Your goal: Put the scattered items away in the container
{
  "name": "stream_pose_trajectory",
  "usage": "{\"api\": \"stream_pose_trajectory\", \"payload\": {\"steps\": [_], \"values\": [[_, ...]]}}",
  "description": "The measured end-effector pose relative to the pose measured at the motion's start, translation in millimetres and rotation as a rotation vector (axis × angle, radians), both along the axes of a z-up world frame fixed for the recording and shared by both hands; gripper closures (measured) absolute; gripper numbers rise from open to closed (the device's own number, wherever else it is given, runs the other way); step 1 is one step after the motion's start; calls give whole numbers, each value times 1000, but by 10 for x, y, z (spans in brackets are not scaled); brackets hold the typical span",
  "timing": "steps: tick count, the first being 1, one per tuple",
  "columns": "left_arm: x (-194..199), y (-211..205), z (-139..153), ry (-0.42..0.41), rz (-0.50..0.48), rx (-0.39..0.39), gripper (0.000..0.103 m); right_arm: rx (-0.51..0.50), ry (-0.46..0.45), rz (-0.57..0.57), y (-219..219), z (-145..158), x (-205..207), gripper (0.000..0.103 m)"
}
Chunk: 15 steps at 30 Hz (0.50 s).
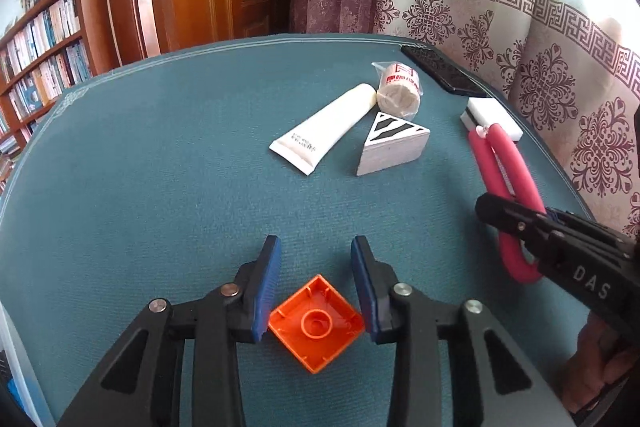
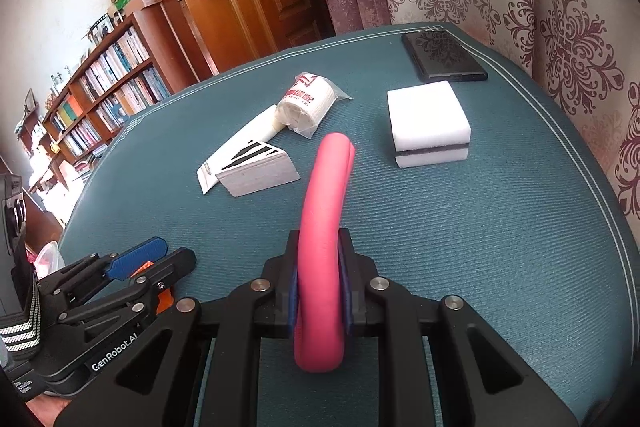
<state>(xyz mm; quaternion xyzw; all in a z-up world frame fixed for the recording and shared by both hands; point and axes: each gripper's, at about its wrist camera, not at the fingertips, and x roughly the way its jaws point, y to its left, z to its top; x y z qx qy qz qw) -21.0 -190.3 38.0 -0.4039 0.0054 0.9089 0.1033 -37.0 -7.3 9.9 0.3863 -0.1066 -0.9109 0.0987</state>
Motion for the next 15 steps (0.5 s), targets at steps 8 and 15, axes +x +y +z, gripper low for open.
{"api": "stream_pose_trajectory", "payload": {"steps": [8,15], "values": [[213,-71,48,35,6,13,69,-14,30,21,-10,39,33,85],[422,-265,181,76,44,54,94,-23,80,52,-69,113,104,85]]}}
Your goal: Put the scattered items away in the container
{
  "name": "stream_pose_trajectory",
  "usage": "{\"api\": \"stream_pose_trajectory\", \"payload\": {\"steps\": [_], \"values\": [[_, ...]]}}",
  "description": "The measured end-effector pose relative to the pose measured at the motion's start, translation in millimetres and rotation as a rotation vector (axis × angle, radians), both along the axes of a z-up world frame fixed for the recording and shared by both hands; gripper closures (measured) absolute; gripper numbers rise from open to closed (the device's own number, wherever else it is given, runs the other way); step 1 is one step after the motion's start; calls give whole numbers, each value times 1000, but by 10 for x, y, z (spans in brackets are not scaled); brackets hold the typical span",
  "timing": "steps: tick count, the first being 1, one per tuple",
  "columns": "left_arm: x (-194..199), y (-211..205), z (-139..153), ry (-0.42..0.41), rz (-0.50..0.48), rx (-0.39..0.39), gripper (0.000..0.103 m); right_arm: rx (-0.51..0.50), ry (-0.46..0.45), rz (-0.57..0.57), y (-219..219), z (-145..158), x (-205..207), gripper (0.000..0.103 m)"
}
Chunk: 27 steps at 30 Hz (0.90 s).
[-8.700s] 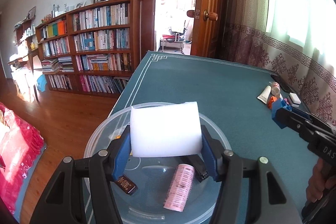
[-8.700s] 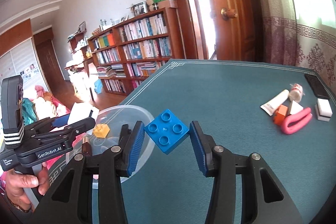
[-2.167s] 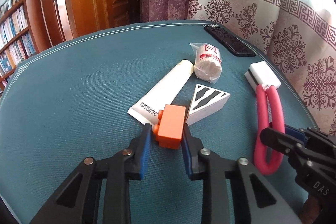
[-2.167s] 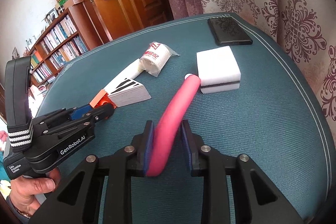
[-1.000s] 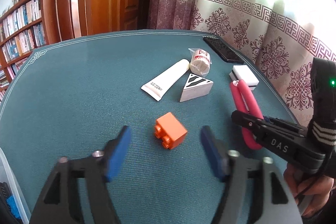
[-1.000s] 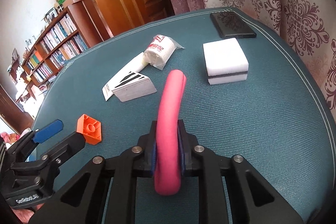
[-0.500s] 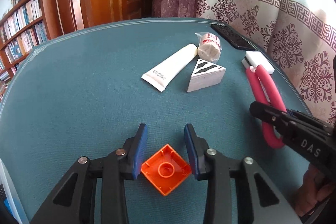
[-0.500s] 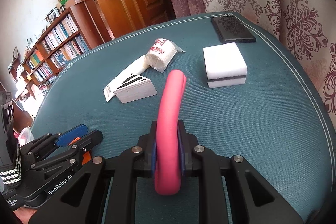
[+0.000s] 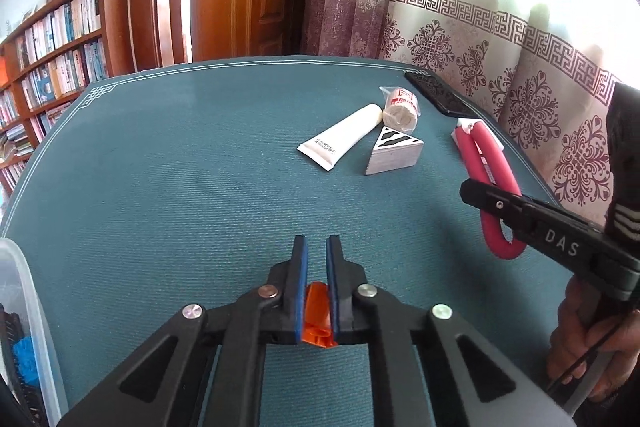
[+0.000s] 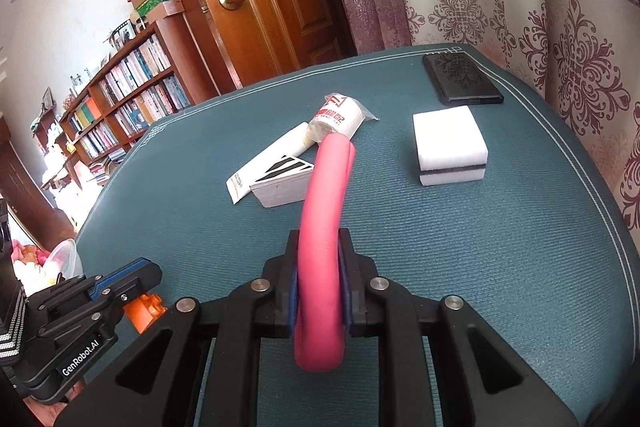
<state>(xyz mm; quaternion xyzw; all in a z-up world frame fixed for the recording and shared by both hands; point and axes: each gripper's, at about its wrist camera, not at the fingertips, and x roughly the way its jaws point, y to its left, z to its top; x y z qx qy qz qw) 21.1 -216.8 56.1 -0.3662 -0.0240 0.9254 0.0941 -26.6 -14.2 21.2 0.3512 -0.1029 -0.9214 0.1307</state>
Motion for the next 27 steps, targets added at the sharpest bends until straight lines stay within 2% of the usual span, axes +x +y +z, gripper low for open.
{"api": "stream_pose_trajectory", "payload": {"steps": [3,5,6,7,8,9,12,14,15,16,21,27], "values": [[29,-69,1,-4,-2,20,94,-9,-5,2,-7,-16,-3,85],[27,-104,-26,-21,-6,47,85,-17,-10,-7,18,-29,-21,85],[35,-114,-37,-28,-10,61,62,-17,-11,-14,29,-32,-26,85],[48,-119,-46,-30,-10,70,33,-17,-12,-20,41,-32,-31,85],[81,-131,-48,-23,-3,70,22,-18,-14,-24,56,-36,-39,85],[122,-135,-47,-7,7,63,18,-22,-16,-27,69,-40,-46,85],[176,-106,-83,-9,-8,35,18,-25,-25,-28,82,-55,-64,85],[176,-77,-132,-21,-4,6,22,-22,-28,-24,70,-64,-68,85],[157,-65,-158,-37,-7,-2,41,-20,-27,-21,61,-64,-67,85],[126,-53,-179,-57,-17,0,66,-18,-25,-17,51,-61,-62,85],[126,-81,-189,-59,-20,24,65,-17,-2,8,17,-28,-32,85],[240,-160,-26,-1,5,16,65,-34,30,46,-42,38,23,85]]}}
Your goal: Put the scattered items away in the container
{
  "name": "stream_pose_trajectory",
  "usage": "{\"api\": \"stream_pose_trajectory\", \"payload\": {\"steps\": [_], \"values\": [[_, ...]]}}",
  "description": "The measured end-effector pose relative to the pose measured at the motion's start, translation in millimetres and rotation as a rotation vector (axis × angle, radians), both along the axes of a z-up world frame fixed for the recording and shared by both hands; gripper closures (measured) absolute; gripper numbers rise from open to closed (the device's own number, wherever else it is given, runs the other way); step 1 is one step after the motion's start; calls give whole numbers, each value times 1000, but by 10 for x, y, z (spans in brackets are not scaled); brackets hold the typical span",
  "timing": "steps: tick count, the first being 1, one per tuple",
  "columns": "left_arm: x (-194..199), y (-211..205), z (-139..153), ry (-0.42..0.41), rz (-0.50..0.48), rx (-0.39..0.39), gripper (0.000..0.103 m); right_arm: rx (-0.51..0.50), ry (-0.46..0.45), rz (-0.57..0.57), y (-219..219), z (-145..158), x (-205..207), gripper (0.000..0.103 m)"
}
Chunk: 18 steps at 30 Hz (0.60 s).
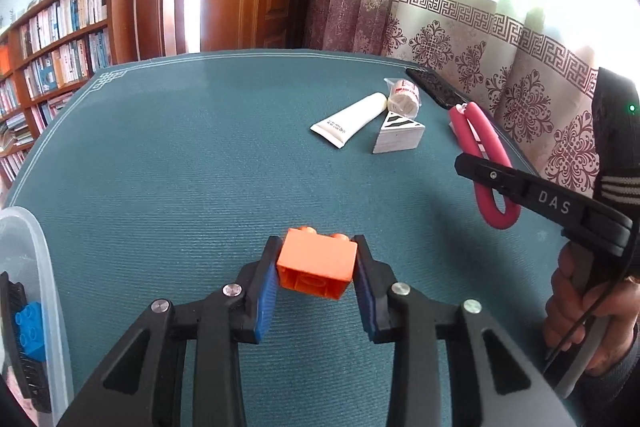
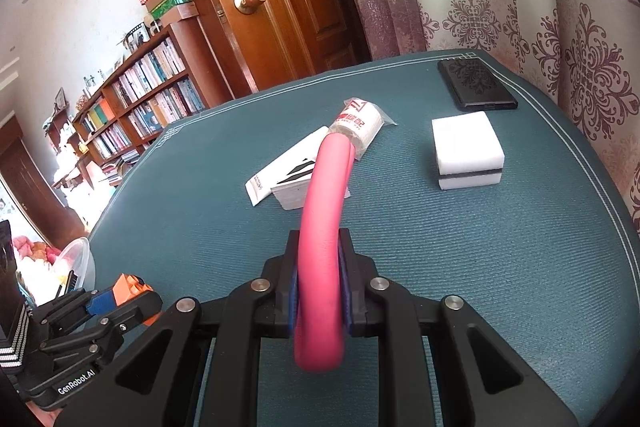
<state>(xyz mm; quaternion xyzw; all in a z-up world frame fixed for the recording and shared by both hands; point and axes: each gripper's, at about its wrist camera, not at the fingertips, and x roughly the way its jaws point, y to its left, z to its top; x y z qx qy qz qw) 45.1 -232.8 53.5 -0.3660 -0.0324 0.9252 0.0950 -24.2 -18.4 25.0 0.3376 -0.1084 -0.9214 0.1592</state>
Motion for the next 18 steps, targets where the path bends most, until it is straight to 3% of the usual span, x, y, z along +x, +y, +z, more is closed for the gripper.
{"api": "stream_pose_trajectory", "payload": {"steps": [8,18], "values": [[190,-461,332,81,98,-7,65,-22,25,47,-225,172,113,85],[455,-1247,467,122,270,-26,65,-33,44,230,-1021,426,361,85]]}}
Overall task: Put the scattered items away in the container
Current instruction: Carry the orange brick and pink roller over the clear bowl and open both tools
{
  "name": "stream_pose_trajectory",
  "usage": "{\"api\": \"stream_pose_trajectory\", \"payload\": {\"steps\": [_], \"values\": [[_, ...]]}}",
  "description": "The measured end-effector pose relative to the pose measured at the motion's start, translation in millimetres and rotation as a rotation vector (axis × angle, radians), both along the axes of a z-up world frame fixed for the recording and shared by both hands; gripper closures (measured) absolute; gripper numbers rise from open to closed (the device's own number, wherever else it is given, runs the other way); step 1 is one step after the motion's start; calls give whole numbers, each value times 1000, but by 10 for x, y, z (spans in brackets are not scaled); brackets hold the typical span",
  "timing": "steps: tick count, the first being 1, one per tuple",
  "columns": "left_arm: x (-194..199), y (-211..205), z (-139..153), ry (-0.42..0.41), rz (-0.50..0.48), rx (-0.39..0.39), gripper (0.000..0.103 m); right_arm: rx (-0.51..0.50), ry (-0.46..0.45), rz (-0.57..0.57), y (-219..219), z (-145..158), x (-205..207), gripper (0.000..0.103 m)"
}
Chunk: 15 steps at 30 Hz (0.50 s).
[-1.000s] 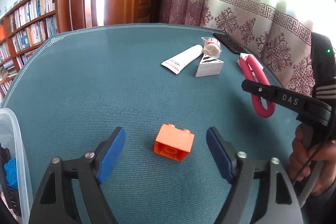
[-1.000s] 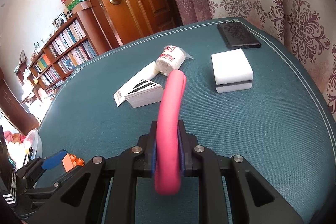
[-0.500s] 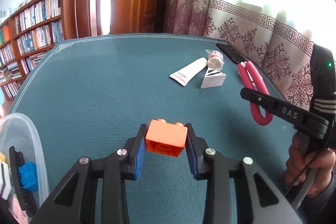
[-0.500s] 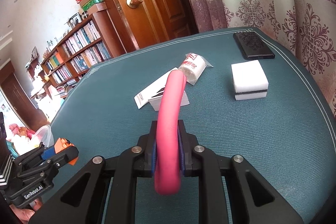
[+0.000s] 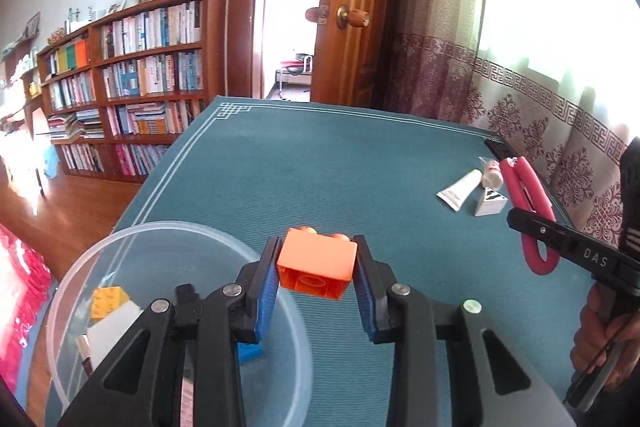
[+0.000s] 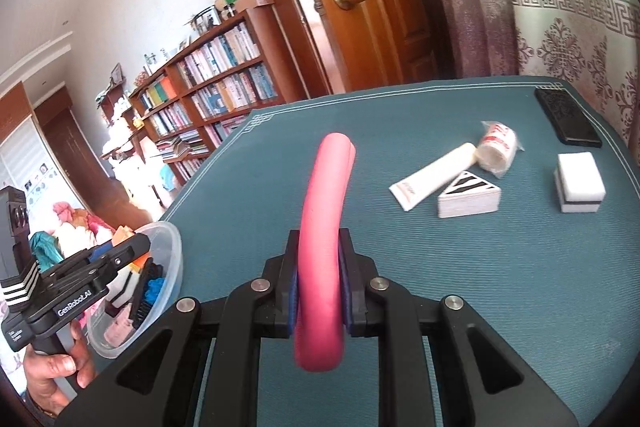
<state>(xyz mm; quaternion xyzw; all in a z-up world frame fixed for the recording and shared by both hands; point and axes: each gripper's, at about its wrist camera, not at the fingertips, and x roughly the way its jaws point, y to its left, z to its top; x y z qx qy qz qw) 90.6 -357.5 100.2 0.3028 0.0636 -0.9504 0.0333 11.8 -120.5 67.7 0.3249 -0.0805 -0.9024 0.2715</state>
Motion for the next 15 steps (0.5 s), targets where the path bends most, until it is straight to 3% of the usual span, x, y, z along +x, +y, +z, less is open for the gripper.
{"api": "stream_pose_trajectory", "payload": {"steps": [7,15], "values": [[123,-455,-64,5,92,24,65,2,-9,124,-650,44,198,85],[279,-795,-137,9,131,35,65,-12,-22,225,-1301,44,333,85]]}}
